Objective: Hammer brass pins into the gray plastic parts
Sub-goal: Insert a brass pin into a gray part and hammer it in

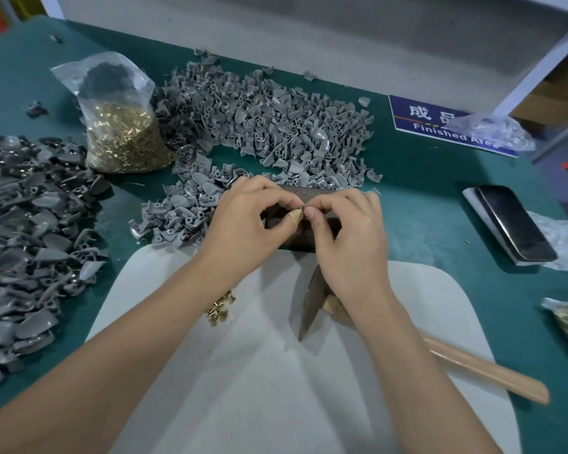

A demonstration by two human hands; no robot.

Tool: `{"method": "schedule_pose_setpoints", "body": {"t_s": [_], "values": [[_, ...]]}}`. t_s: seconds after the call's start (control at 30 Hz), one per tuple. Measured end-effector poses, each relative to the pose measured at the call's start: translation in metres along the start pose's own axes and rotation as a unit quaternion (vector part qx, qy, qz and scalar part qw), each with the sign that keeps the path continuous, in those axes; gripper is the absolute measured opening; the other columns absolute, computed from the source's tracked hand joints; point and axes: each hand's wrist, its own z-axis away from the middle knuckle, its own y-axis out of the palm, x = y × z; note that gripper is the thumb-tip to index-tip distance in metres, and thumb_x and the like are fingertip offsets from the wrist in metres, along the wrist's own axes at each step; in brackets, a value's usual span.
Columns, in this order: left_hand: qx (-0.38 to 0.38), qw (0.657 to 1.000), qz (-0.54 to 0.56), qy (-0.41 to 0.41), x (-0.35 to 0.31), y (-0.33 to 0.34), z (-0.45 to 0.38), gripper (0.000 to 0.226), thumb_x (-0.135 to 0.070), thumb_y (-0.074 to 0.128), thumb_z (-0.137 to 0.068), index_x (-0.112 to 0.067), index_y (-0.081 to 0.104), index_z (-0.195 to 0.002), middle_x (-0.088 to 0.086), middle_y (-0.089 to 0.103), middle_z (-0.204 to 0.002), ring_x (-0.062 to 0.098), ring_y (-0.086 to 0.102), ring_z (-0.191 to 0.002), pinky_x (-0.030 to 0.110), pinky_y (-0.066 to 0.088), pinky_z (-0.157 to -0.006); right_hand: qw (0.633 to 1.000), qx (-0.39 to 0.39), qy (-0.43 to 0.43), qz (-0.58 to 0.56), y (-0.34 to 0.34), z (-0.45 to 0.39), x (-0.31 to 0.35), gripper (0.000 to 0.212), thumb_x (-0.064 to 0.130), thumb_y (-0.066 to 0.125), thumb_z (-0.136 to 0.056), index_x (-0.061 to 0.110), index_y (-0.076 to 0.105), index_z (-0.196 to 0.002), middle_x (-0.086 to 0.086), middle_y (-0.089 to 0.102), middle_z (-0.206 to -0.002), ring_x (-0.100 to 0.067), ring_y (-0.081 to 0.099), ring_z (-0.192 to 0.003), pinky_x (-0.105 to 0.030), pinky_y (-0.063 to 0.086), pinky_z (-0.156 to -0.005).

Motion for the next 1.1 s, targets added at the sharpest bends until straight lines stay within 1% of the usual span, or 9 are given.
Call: {"method": "schedule_pose_setpoints", "body": {"t_s": [0.13, 0.23, 0.37, 0.53, 0.63, 0.77, 0.9, 1.0, 1.1], "values": [[-0.003, 1.0, -0.003, 0.004, 0.001, 0.001, 0.0, 0.01, -0.025, 0.077, -0.088, -0.028, 0.078, -0.098, -0.011, 0.062, -0.093, 0.013, 0.053, -0.096, 0.033, 0.044, -0.088, 1.0, 0.007, -0.005, 0.024, -0.003, -0.001, 0.002, 0.007, 0.02, 0.068, -0.097, 0.02, 0.073, -0.092, 0.007, 0.062, -0.094, -0.02, 0.049, -0.098, -0.033, 0.043, -0.079], [-0.006, 1.0, -0.005, 0.005, 0.001, 0.002, 0.0, 0.009, -0.024, 0.077, -0.089, -0.027, 0.078, -0.097, -0.011, 0.062, -0.093, 0.013, 0.053, -0.097, 0.035, 0.044, -0.088, 0.998, 0.027, -0.019, 0.056, -0.009, -0.004, 0.003, 0.008, 0.022, 0.069, -0.096, 0.021, 0.075, -0.093, 0.007, 0.06, -0.093, -0.019, 0.047, -0.098, -0.031, 0.041, -0.073], [-0.006, 1.0, -0.01, 0.007, 0.001, 0.002, 0.001, 0.01, -0.023, 0.076, -0.089, -0.026, 0.079, -0.098, -0.011, 0.062, -0.093, 0.01, 0.051, -0.097, 0.035, 0.044, -0.088, 0.989, 0.023, -0.058, 0.131, -0.012, -0.004, 0.007, 0.007, 0.022, 0.068, -0.096, 0.021, 0.075, -0.094, 0.006, 0.06, -0.092, -0.018, 0.047, -0.096, -0.028, 0.034, -0.069], [-0.004, 1.0, 0.001, 0.007, 0.001, 0.001, 0.001, 0.01, -0.026, 0.077, -0.089, -0.028, 0.08, -0.098, -0.011, 0.062, -0.092, 0.01, 0.051, -0.095, 0.029, 0.042, -0.087, 0.997, 0.018, -0.007, 0.073, -0.007, -0.002, 0.004, 0.01, 0.024, 0.066, -0.098, 0.024, 0.074, -0.093, 0.01, 0.059, -0.094, -0.014, 0.046, -0.099, -0.025, 0.033, -0.068], [-0.002, 1.0, 0.003, 0.006, 0.001, 0.0, 0.0, 0.01, -0.026, 0.077, -0.089, -0.027, 0.08, -0.099, -0.009, 0.063, -0.091, 0.012, 0.052, -0.095, 0.03, 0.043, -0.087, 0.998, 0.017, -0.001, 0.068, -0.006, -0.002, 0.003, 0.01, 0.025, 0.066, -0.098, 0.025, 0.074, -0.093, 0.011, 0.059, -0.094, -0.014, 0.045, -0.1, -0.025, 0.034, -0.069], [-0.004, 1.0, 0.007, 0.008, 0.001, 0.001, 0.002, 0.009, -0.026, 0.077, -0.089, -0.027, 0.08, -0.098, -0.008, 0.063, -0.091, 0.013, 0.053, -0.095, 0.032, 0.043, -0.086, 0.999, 0.03, 0.016, 0.021, -0.006, -0.002, 0.0, 0.01, 0.021, 0.067, -0.098, 0.025, 0.076, -0.094, 0.01, 0.062, -0.095, -0.017, 0.05, -0.101, -0.028, 0.039, -0.076], [-0.007, 1.0, 0.007, 0.008, 0.003, 0.002, 0.002, 0.009, -0.028, 0.077, -0.09, -0.029, 0.079, -0.098, -0.01, 0.062, -0.091, 0.011, 0.052, -0.095, 0.03, 0.043, -0.087, 0.999, 0.04, 0.018, 0.007, -0.007, 0.0, -0.002, 0.011, 0.018, 0.067, -0.097, 0.022, 0.077, -0.099, 0.008, 0.065, -0.098, -0.019, 0.053, -0.103, -0.034, 0.045, -0.084], [-0.007, 1.0, 0.009, 0.009, 0.003, 0.002, 0.002, 0.01, -0.028, 0.077, -0.089, -0.03, 0.079, -0.098, -0.011, 0.062, -0.092, 0.01, 0.052, -0.095, 0.028, 0.043, -0.087, 0.999, 0.027, 0.027, -0.008, -0.007, 0.0, -0.001, 0.008, 0.018, 0.07, -0.095, 0.022, 0.077, -0.098, 0.009, 0.066, -0.096, -0.017, 0.055, -0.102, -0.033, 0.046, -0.086], [-0.004, 1.0, 0.009, 0.007, 0.004, 0.002, 0.001, 0.01, -0.029, 0.077, -0.089, -0.03, 0.079, -0.099, -0.013, 0.062, -0.092, 0.01, 0.052, -0.096, 0.027, 0.041, -0.086, 0.999, 0.033, 0.031, -0.022, -0.006, -0.002, -0.002, 0.006, 0.018, 0.072, -0.094, 0.021, 0.076, -0.095, 0.01, 0.065, -0.095, -0.015, 0.054, -0.1, -0.03, 0.045, -0.087]]}}
